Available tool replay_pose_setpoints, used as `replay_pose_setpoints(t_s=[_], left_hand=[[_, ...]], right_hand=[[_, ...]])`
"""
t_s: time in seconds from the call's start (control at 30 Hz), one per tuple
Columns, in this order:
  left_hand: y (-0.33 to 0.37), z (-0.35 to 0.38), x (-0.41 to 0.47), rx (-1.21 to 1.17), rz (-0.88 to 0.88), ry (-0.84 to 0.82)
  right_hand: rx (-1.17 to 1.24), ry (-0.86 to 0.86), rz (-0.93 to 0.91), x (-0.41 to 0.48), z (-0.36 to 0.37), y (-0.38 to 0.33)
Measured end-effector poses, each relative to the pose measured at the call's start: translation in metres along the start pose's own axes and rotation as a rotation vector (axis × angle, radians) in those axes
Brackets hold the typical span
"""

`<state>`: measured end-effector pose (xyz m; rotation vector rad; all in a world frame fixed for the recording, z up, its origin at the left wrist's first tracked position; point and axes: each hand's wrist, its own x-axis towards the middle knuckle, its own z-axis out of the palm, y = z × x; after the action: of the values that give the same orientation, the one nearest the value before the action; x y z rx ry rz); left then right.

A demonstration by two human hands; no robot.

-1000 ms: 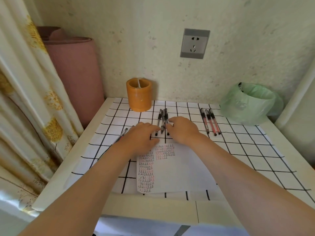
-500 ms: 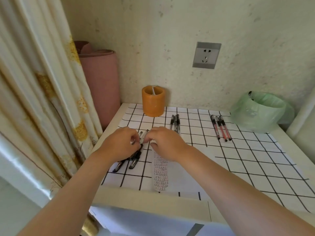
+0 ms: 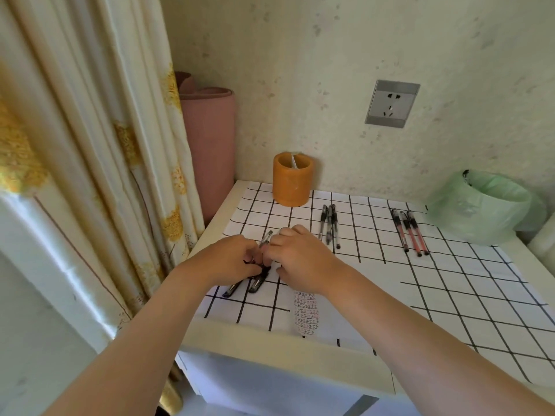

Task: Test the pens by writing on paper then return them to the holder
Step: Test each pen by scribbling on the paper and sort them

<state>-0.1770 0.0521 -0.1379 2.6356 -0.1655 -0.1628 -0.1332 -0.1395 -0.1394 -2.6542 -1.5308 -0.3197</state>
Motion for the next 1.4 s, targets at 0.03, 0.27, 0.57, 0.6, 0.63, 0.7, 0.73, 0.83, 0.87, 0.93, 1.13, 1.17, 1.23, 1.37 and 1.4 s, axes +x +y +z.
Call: replay_pose_setpoints(t_s=[0.03,0.27,0.57,0.6,0.63,0.7,0.73,0.83,0.87,0.93,1.13,1.17,1.23,1.37,1.4], left_hand=[[0.000,0.000,0.000,0.006,0.003,-0.004],[-0.003,0.000,0.003,-0.012,0.007,-0.011],[-0.007,0.001,0.004,-0.020,0.018,-0.006],[-0.005,0.000,0.003,-0.017,0.019,0.029],[-0.003,-0.001,0.003,-0.016,0.021,0.097],[0.004,-0.005,0.002,-0.074,0.038,0.248],[0.008,-0.007,0.001,-0.133,0.049,0.279],[0.019,-0.008,-0.004,-0.257,0.063,0.204],[0.023,-0.006,-0.005,-0.273,0.069,0.175],[0.029,-0.002,-0.004,-0.287,0.093,0.176],[0.057,0.008,0.003,-0.290,0.172,0.229],[0.061,0.009,0.005,-0.289,0.185,0.232],[0.069,0.010,0.008,-0.289,0.194,0.214],[0.083,0.015,0.015,-0.275,0.208,0.173],[0.086,0.017,0.017,-0.265,0.211,0.168]], right_hand=[[-0.005,-0.003,-0.007,0.000,-0.001,0.000],[0.062,-0.053,-0.033,0.002,-0.003,-0.006],[0.063,-0.002,-0.043,0.001,-0.008,-0.004],[0.065,0.027,-0.034,0.001,-0.012,-0.002],[0.065,0.054,-0.026,0.001,-0.017,0.000],[0.062,0.108,0.004,-0.001,-0.026,0.005],[0.066,0.132,0.030,-0.003,-0.031,0.008],[0.140,0.180,0.128,-0.017,-0.038,0.017],[0.188,0.184,0.168,-0.023,-0.039,0.020],[0.266,0.171,0.230,-0.035,-0.040,0.025],[0.367,0.101,0.278,-0.060,-0.040,0.026],[0.364,0.088,0.281,-0.062,-0.041,0.026],[0.339,0.061,0.296,-0.067,-0.042,0.028],[0.361,0.054,0.338,-0.075,-0.043,0.036],[0.350,0.052,0.347,-0.077,-0.043,0.038]])
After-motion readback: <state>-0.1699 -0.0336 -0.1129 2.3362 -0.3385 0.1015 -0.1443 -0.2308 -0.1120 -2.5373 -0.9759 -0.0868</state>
